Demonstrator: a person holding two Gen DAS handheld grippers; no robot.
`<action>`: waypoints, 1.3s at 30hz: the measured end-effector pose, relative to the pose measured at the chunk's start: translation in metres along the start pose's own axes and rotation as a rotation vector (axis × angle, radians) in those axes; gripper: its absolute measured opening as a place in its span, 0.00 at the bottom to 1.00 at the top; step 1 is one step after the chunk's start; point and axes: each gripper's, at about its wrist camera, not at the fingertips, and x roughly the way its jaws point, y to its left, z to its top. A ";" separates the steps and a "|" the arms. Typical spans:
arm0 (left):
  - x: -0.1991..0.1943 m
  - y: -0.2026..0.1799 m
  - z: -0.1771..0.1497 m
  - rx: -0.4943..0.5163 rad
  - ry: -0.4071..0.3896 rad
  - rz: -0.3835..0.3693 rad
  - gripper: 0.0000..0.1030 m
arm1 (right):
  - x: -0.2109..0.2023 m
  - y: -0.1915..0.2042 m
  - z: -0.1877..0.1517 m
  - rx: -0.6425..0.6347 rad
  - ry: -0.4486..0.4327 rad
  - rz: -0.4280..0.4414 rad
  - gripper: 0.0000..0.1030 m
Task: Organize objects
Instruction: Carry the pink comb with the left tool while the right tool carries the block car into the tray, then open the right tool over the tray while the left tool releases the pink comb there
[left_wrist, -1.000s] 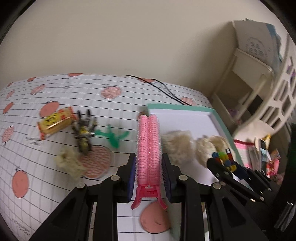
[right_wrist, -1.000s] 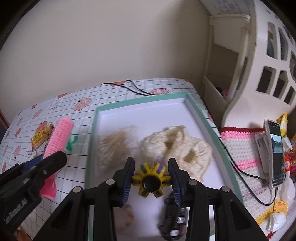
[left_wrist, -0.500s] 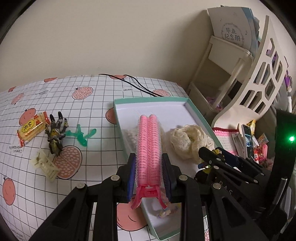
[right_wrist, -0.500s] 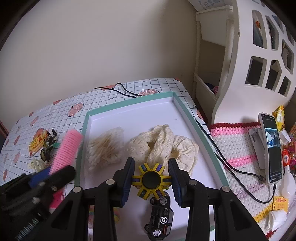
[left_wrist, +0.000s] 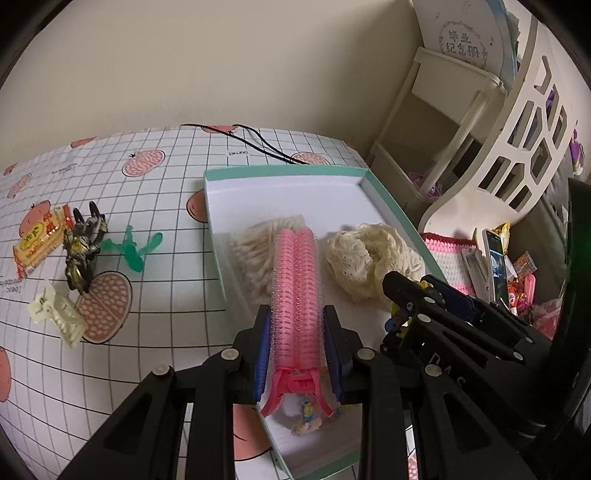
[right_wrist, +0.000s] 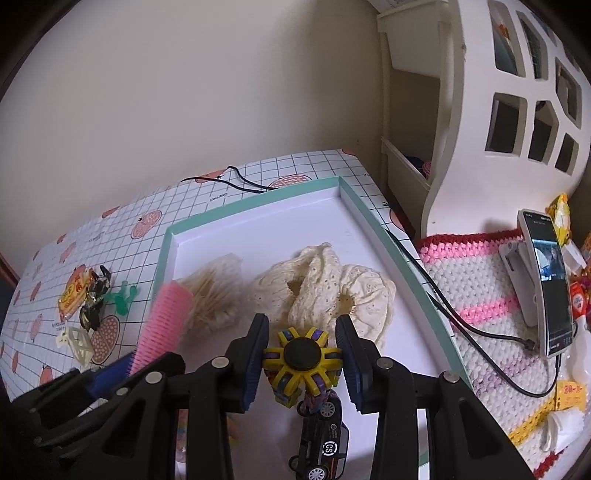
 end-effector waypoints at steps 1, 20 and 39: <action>0.001 -0.001 0.000 -0.001 0.002 -0.001 0.27 | 0.000 -0.001 0.000 0.005 0.001 0.003 0.39; 0.015 0.005 -0.001 -0.041 0.044 -0.010 0.28 | 0.005 -0.001 -0.003 0.029 0.014 0.013 0.49; 0.003 0.016 0.005 -0.082 0.001 -0.029 0.42 | 0.006 0.002 -0.005 0.014 0.023 -0.002 0.48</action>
